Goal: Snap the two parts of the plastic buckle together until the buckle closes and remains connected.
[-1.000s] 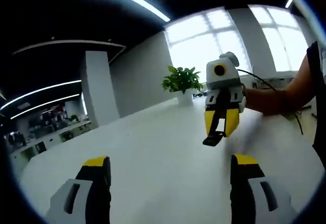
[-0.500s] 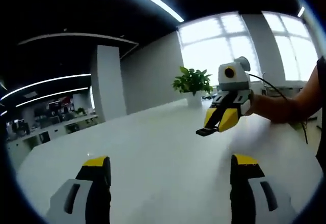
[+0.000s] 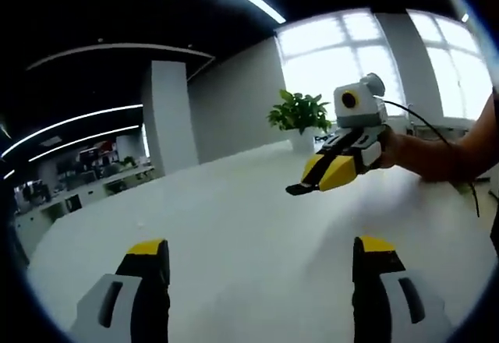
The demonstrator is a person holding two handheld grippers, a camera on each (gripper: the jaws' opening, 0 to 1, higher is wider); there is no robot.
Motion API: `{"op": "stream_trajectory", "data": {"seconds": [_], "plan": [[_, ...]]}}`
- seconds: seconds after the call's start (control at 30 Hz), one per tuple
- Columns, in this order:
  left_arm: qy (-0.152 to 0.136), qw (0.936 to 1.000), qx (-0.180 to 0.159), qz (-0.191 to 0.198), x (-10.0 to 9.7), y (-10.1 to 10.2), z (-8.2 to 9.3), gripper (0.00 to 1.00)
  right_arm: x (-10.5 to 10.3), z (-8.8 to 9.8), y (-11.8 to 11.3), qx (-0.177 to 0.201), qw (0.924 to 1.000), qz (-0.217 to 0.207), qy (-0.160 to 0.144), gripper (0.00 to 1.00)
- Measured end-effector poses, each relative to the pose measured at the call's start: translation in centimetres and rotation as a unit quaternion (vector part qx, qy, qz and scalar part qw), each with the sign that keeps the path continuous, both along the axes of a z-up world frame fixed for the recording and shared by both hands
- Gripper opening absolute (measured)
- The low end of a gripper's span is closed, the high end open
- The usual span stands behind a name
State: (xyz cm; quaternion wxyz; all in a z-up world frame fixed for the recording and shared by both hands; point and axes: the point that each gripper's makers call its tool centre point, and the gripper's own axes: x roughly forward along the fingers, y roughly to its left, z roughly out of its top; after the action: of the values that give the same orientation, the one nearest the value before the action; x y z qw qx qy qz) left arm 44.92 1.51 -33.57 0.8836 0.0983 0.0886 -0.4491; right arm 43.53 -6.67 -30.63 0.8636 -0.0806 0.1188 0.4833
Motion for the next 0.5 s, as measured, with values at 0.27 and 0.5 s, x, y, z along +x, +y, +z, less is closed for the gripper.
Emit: {"op": "stream_trajectory", "data": {"seconds": [0.27, 0.5], "plan": [[0.013, 0.9989, -0.032, 0.032, 0.6, 0.7, 0.9, 1.00, 1.6, -0.6, -1.1, 0.001, 0.9987, -0.051, 0.004, 0.10], [0.025, 0.9991, -0.022, 0.027, 0.2, 0.1, 0.2, 0.99, 3.1, -1.2, -2.1, -0.008, 0.9956, -0.094, -0.004, 0.10]]}}
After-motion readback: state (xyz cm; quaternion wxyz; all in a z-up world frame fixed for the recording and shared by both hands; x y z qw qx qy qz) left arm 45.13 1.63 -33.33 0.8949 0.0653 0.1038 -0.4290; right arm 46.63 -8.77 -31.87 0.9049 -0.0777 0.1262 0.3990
